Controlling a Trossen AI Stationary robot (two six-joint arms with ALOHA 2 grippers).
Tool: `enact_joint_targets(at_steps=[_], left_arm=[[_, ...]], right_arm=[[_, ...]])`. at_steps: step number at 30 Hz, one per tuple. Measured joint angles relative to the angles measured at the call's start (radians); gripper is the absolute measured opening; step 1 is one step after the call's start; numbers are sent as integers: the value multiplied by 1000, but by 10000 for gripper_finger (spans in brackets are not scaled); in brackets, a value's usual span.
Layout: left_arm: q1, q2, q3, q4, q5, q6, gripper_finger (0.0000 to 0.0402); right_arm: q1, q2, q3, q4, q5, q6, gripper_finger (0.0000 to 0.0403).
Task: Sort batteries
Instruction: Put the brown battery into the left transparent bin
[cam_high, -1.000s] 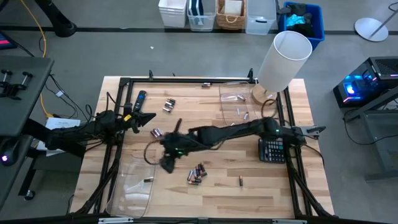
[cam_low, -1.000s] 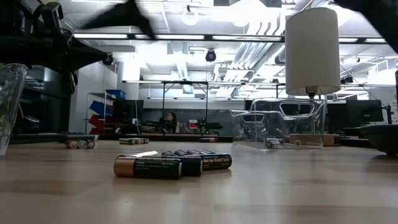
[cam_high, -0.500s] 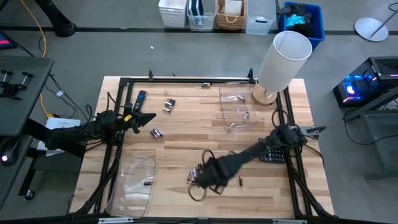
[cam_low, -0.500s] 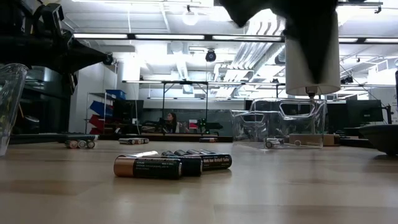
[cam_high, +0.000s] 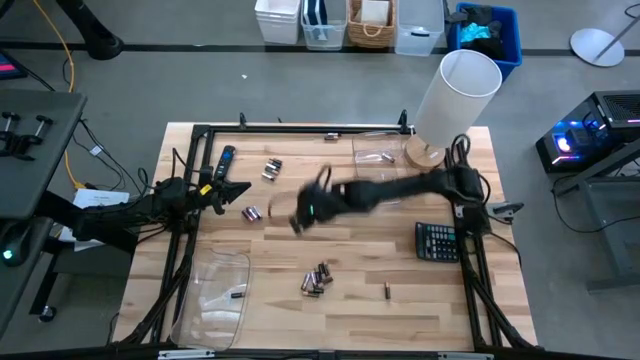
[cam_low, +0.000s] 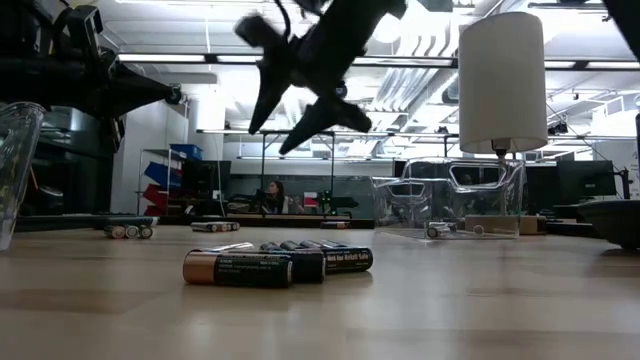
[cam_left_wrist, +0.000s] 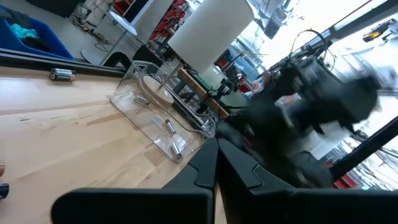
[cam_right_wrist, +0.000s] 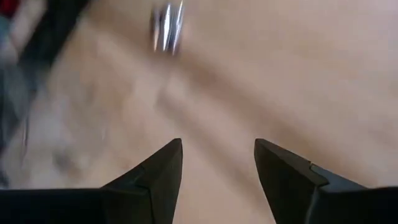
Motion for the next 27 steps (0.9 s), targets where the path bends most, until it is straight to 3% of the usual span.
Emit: enact_joint_targets(at_steps=[4, 8, 12, 17, 22, 27], left_arm=[[0, 0, 0, -2, 0, 0, 0], [0, 0, 0, -7, 0, 0, 0], [0, 0, 0, -7, 0, 0, 0], [0, 0, 0, -7, 0, 0, 0], [0, 0, 0, -7, 0, 0, 0], [0, 0, 0, -7, 0, 0, 0]], right_arm=[[-118, 1, 41, 25, 0, -107, 194], [-166, 1, 63, 16, -103, -215, 194], [-90, 2, 64, -86, -195, -304, 194], [115, 2, 64, -306, -217, -348, 194], [287, 3, 5, -333, -230, -192, 194], [271, 4, -80, -165, -148, 98, 194]])
